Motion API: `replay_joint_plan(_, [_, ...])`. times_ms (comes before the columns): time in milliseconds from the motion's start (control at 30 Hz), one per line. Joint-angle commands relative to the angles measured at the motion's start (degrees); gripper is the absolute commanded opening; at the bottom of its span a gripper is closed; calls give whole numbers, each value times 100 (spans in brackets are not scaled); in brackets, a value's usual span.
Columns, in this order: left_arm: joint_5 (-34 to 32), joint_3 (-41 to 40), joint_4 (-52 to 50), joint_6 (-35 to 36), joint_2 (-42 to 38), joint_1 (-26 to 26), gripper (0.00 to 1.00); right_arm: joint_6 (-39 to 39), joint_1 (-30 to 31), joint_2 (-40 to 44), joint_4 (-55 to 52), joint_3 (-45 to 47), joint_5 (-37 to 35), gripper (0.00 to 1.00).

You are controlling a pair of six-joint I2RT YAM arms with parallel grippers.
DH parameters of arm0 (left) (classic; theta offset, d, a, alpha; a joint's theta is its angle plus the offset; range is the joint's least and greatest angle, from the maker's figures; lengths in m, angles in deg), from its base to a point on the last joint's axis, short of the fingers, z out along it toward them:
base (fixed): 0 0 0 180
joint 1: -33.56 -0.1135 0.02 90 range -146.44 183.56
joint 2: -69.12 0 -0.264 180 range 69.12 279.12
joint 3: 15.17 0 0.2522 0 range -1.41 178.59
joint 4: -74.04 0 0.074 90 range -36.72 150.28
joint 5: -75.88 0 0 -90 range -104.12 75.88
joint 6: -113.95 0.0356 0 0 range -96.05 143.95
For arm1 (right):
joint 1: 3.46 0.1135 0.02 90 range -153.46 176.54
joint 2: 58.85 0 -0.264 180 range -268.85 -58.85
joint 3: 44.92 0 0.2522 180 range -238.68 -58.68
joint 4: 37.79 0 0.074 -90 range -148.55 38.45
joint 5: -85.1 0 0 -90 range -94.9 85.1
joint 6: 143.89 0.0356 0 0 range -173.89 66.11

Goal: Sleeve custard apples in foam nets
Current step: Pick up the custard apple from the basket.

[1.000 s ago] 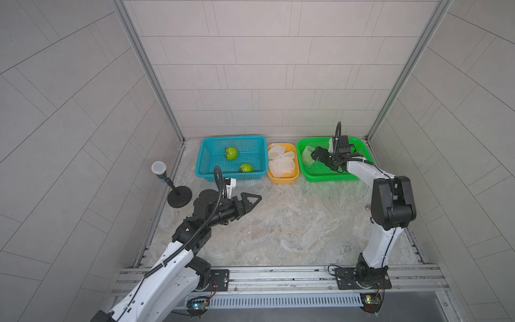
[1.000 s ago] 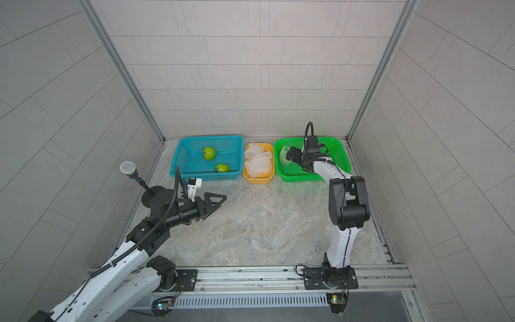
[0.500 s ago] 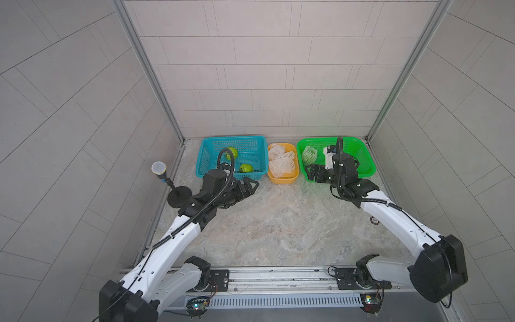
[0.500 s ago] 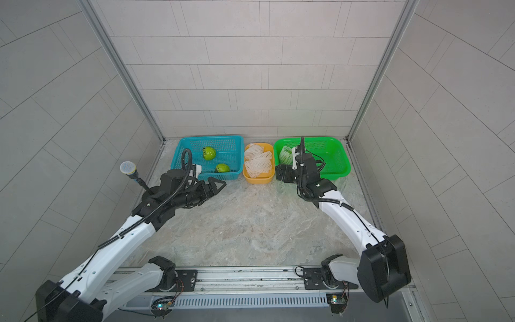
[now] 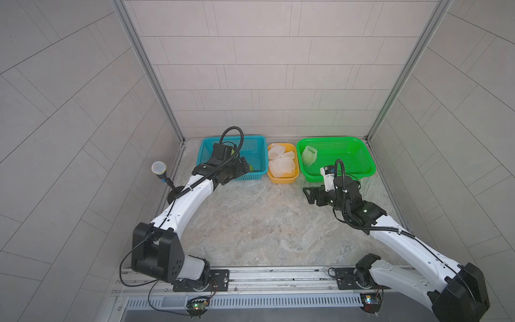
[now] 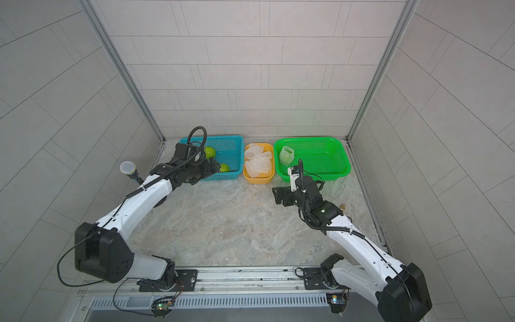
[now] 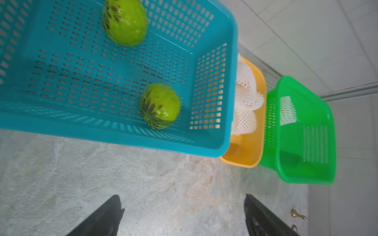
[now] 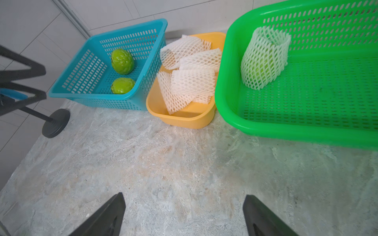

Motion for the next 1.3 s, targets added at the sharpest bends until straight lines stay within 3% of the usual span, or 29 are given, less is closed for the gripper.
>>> replay_joint_plan(0, [-67,537,-288,327,555,-235,97,-26,97,148,167,213,25,94])
replay_joint_plan(433, [1114,2869,-885,506,3346,-815,97,-51,161,592,86,539,115,94])
replay_joint_plan(700, [1521,3284,-899,383,3984,-806,97,-86,163,553,116,598,53,94])
replay_joint_plan(1000, [1633,3075,-876,401,4148,-664,97,6,169,412,288,658,62,94])
replay_joint_plan(1267, [1681,3029,-836,387,4300,-592,90,72,163,377,345,718,8,94])
